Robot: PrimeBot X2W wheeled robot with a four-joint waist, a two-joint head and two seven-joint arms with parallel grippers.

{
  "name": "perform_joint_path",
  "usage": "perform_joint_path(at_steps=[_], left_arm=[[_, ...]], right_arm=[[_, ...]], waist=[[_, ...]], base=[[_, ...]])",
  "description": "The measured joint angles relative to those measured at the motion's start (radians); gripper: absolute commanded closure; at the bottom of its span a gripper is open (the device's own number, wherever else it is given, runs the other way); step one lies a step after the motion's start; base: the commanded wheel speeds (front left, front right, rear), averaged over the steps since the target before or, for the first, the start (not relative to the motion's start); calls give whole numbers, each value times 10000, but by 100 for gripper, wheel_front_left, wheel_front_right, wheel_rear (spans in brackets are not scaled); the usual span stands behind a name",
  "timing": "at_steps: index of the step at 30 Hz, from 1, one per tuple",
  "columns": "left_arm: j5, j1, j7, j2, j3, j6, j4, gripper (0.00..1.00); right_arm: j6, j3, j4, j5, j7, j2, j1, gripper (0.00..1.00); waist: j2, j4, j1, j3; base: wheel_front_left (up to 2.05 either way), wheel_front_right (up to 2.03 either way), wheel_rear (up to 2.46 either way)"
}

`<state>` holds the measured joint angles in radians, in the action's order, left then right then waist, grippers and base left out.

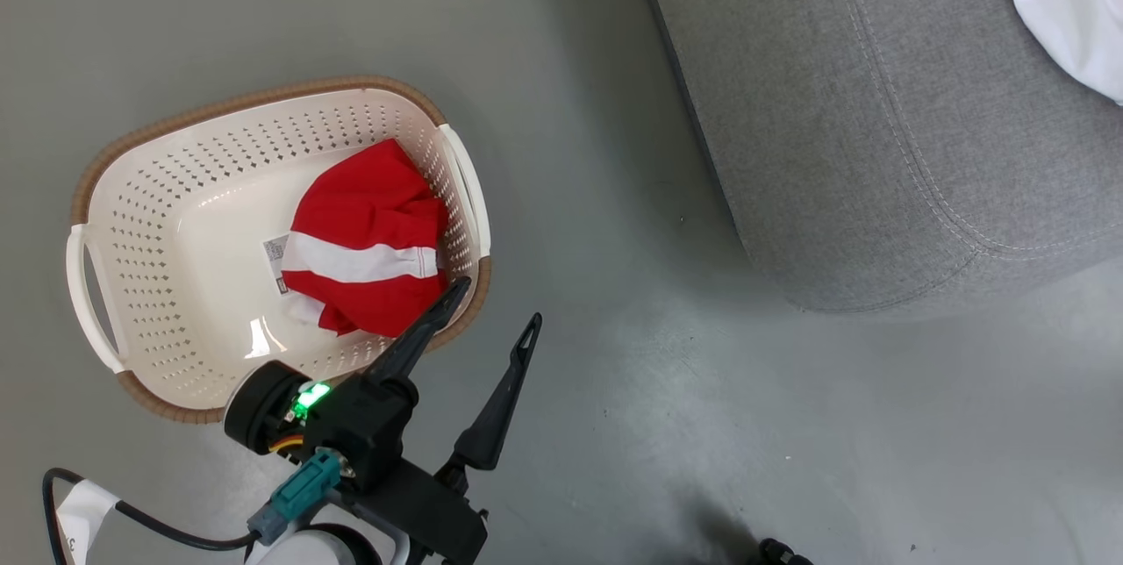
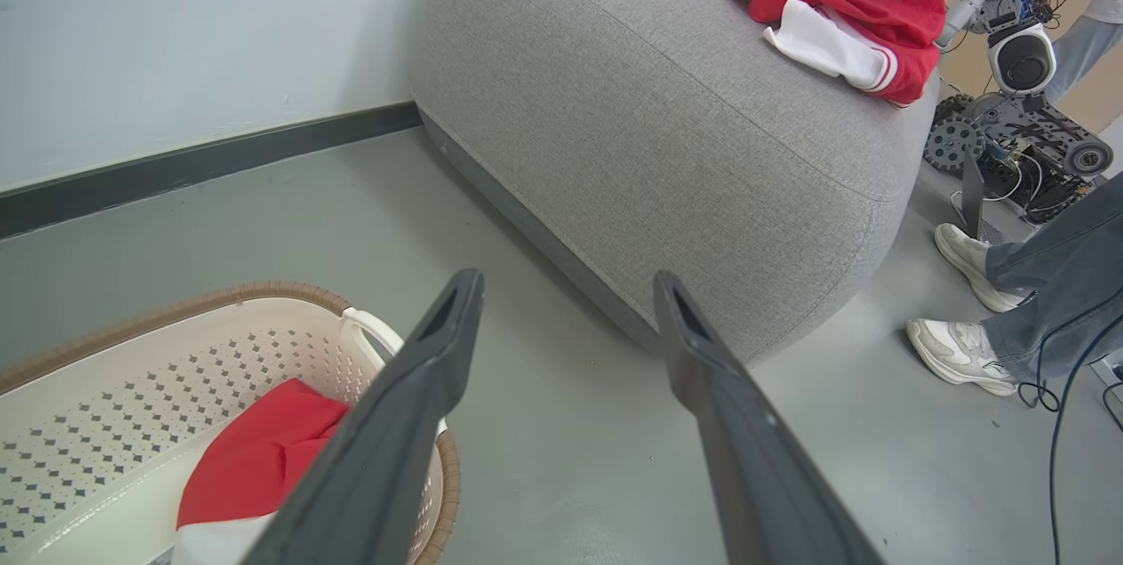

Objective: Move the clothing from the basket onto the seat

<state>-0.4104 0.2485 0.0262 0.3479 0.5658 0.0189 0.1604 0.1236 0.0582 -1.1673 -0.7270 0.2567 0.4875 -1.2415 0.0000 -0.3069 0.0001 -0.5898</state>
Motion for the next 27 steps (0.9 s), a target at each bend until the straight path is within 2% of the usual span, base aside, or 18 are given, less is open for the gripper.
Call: perform_joint_path(at_steps=[14, 27], left_arm=[[-15, -143, -19, 58, -384, 353, 21, 0], [-238, -744, -343, -61, -644, 548, -119, 0]], right_arm=[[2, 1283, 1252, 441, 0, -598, 737, 0], [10, 1979, 3026, 458, 0, -1041, 3855, 0]], waist=[[0, -330, 0, 218], [0, -999, -1, 943]], base=[[0, 0, 0], [0, 0, 0]])
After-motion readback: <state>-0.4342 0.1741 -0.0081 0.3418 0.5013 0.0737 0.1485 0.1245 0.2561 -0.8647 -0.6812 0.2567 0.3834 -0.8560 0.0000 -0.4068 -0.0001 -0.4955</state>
